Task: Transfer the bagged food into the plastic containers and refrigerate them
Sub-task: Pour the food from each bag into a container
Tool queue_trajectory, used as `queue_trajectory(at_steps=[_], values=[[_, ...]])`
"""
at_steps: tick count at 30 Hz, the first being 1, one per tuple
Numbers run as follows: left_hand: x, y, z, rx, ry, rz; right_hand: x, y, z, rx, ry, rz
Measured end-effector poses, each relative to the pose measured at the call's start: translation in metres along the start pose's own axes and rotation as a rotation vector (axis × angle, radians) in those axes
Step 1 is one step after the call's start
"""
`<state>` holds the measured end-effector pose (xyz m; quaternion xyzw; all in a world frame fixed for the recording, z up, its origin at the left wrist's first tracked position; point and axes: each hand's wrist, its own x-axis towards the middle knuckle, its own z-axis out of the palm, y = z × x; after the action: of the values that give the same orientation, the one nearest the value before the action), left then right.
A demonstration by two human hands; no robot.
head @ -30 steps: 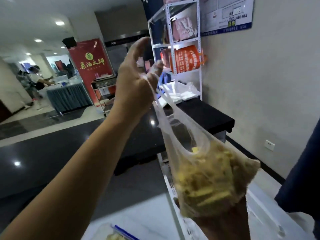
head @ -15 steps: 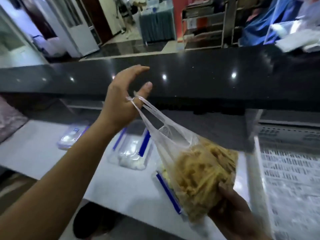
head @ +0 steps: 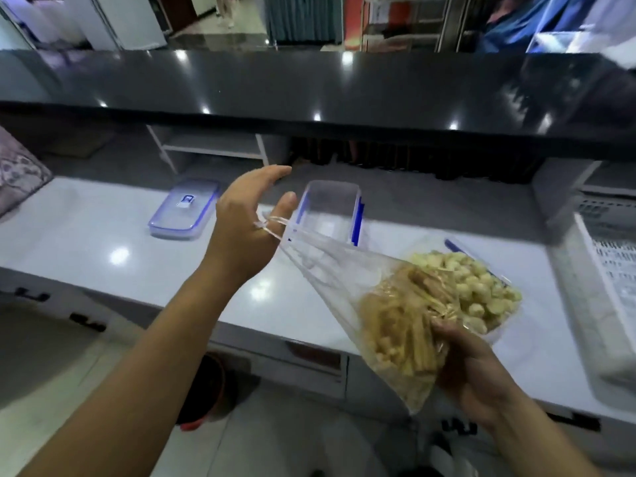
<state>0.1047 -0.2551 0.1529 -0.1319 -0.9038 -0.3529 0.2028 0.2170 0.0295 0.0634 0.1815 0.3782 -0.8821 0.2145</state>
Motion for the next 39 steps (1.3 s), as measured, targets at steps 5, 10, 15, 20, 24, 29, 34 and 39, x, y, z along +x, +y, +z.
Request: queue_trajectory(at_steps=[5, 10, 15, 20, 24, 29, 34, 39], values=[[-0.002, -0.043, 0.001, 0.077, -0.025, -0.005, 0.003, 0.018, 0.013, -0.100, 0.133, -0.059], [0.020, -0.066, 0.027, 0.071, -0.066, -0.059, 0.013, -0.009, 0.024, -0.222, 0.233, -0.141], [0.056, -0.094, 0.054, 0.036, -0.129, -0.160, 0.049, -0.033, 0.036, -0.291, 0.265, -0.204], [0.101, -0.133, 0.077, 0.129, -0.258, -0.217, 0.100, -0.040, 0.045, -0.179, 0.297, -0.144], [0.128, -0.159, 0.101, 0.159, -0.330, -0.287, 0.137, -0.058, 0.043, -0.232, 0.411, -0.234], [0.137, -0.172, 0.137, 0.090, -0.390, -0.366, 0.160, -0.082, 0.041, -0.383, 0.527, -0.290], [0.147, -0.186, 0.160, 0.072, -0.460, -0.373, 0.168, -0.094, 0.047, -0.463, 0.586, -0.309], [0.152, -0.197, 0.175, 0.125, -0.562, -0.335, 0.168, -0.090, 0.052, -0.537, 0.712, -0.348]])
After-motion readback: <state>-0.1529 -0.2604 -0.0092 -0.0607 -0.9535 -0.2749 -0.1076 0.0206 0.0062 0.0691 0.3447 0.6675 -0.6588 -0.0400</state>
